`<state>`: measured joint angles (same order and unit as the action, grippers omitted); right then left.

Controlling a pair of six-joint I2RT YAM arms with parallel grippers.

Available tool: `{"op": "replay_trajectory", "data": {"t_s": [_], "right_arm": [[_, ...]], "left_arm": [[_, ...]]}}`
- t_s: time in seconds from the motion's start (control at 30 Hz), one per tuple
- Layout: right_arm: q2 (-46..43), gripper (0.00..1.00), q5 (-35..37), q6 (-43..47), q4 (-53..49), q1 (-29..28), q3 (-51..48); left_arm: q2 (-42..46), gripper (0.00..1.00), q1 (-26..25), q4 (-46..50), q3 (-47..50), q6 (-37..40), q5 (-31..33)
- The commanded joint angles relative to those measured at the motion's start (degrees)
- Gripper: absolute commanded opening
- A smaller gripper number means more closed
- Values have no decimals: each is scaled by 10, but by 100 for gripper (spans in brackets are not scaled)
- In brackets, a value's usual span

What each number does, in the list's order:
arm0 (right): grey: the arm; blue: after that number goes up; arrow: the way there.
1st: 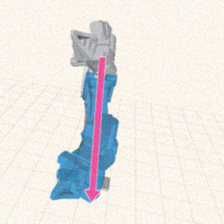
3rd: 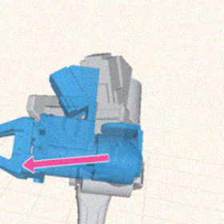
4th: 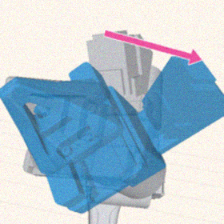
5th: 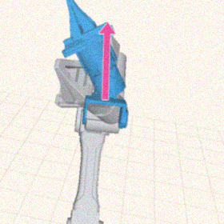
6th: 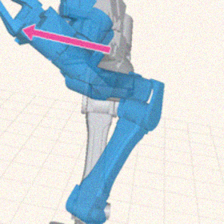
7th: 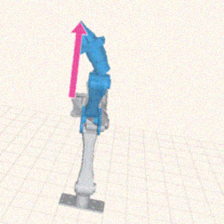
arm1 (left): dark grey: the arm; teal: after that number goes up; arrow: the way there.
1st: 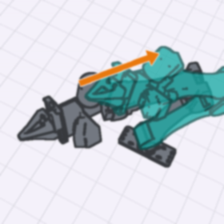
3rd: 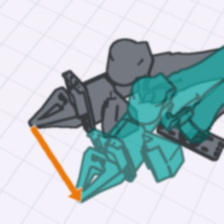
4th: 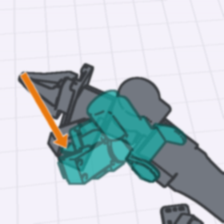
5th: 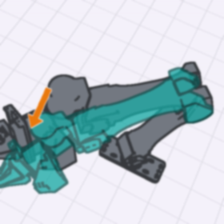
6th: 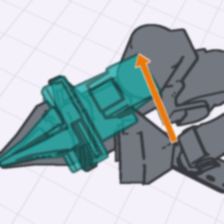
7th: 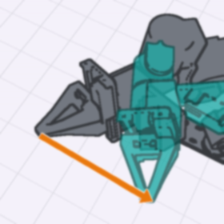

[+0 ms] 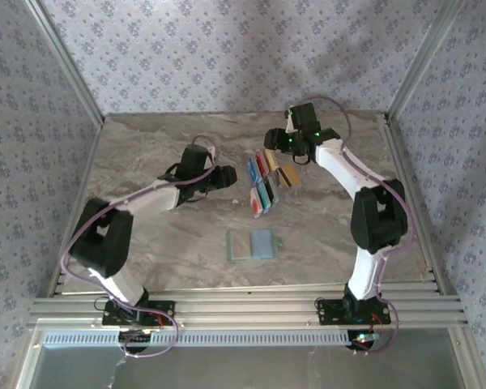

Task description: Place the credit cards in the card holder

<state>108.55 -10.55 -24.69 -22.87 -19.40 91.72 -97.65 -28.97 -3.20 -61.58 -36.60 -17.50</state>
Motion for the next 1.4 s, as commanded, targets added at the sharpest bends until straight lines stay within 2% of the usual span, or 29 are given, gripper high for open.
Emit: {"op": "replay_trajectory", "data": {"t_s": [0.0, 0.13, 0.27, 0.6, 0.97, 1.2, 1.37], "right_arm": [[40, 65, -66, 21, -30, 18, 52], [80, 64, -124, 21, -29, 33, 81], [95, 60, -143, 15, -25, 36, 83], [79, 53, -193, -1, 2, 36, 31], [34, 47, -184, -1, 15, 28, -24], [-8, 48, -162, 2, 19, 20, -58], [-13, 47, -178, 0, 22, 21, -61]], "left_arm": [[-52, 45, 4, 4, -69, 21, -48], [-116, 44, 10, 16, -128, 19, -66], [-165, 43, 17, 19, -166, 16, -83], [-224, 43, 19, 23, -210, 22, -110], [-248, 43, 14, 25, -221, 19, -108], [-266, 43, 10, 33, -234, 21, -101], [-269, 43, 9, 39, -237, 24, -97]]}}
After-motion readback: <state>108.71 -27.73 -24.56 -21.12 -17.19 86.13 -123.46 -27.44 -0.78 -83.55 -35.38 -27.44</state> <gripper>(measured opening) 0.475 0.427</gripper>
